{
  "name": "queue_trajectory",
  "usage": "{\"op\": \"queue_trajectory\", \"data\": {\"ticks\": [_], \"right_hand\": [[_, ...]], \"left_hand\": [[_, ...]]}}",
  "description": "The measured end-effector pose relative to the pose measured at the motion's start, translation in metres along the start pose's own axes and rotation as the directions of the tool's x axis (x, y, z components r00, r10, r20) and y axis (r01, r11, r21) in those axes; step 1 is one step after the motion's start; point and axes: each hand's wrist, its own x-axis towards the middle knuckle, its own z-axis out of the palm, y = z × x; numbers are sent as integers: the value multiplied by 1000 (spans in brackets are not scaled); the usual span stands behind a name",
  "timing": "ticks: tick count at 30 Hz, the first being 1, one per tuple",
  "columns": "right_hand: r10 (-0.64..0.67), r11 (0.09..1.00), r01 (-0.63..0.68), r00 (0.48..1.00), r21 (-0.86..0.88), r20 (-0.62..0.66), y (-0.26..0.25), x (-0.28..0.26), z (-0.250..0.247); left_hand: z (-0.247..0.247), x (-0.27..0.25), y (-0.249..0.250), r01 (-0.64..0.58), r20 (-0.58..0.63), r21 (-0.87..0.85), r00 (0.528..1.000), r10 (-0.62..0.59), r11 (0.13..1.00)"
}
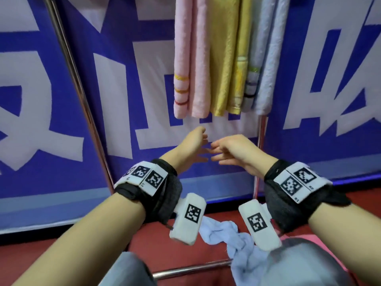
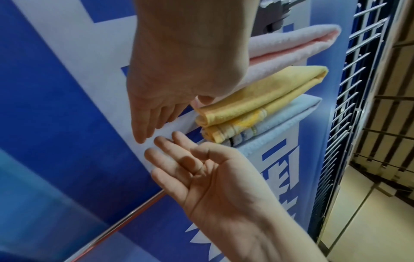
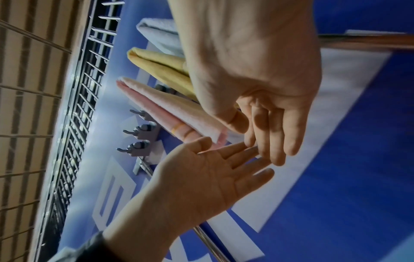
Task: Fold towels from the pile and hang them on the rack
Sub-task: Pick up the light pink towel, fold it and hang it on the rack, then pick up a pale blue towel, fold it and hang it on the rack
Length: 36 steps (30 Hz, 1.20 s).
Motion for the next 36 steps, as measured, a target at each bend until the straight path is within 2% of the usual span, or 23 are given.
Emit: {"op": "queue_trajectory", "data": {"ticks": [11, 16, 21, 25, 36], "right_hand": [[184, 983, -184, 983, 18, -17, 92, 26, 7], [195, 976, -195, 981, -98, -7, 106, 39, 4], [203, 971, -197, 979, -133, 34, 115, 48, -2], [262, 964, -255, 959, -71, 110, 124, 51, -4], [248, 964, -238, 965, -116, 86, 126, 52, -8]], "left_hand": [[-6, 20, -88, 174, -19, -93, 984, -176, 980], [-14, 37, -119, 250, 6, -100, 968, -251, 963], [-21, 52, -125, 251, 74, -69, 967, -246, 966], [-24, 60, -137, 264, 74, -9, 962, -262, 965], [-12, 55, -138, 227, 148, 59, 961, -234, 972]]}}
